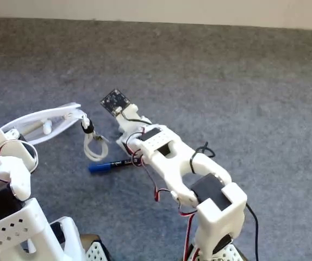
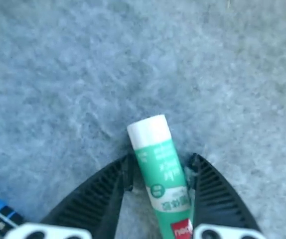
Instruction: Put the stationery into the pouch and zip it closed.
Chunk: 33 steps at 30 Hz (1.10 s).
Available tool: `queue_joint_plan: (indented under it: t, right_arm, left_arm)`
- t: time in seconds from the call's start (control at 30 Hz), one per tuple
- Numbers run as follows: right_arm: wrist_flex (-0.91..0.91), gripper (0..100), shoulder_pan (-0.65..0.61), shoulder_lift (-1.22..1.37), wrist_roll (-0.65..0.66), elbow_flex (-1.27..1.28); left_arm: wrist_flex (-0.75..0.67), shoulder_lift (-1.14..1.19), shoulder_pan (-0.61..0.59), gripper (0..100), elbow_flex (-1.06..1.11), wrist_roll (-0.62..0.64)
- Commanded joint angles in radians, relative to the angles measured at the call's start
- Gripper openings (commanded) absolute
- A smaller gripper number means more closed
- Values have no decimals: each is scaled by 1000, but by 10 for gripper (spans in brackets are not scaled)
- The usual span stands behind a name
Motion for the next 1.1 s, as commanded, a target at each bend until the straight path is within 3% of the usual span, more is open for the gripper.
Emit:
queue_joint_plan:
  t: [0.0,0.13,0.33,0.7,1.07]
  right_arm:
    - [22,170,2,45,9,-13]
    - [70,161,8,44,8,-25]
    - [70,0,13,39,5,-41]
    - [93,8,13,-298,0,113]
    - [91,8,10,-659,-328,234]
  left_arm:
    - [-29,-1,-7,11,-10,3]
    - [-29,-1,-7,11,-10,3]
    - [-31,-1,-7,11,-10,3]
    - [-32,-1,-5,11,-10,3]
    - [-32,-1,-1,11,-13,3]
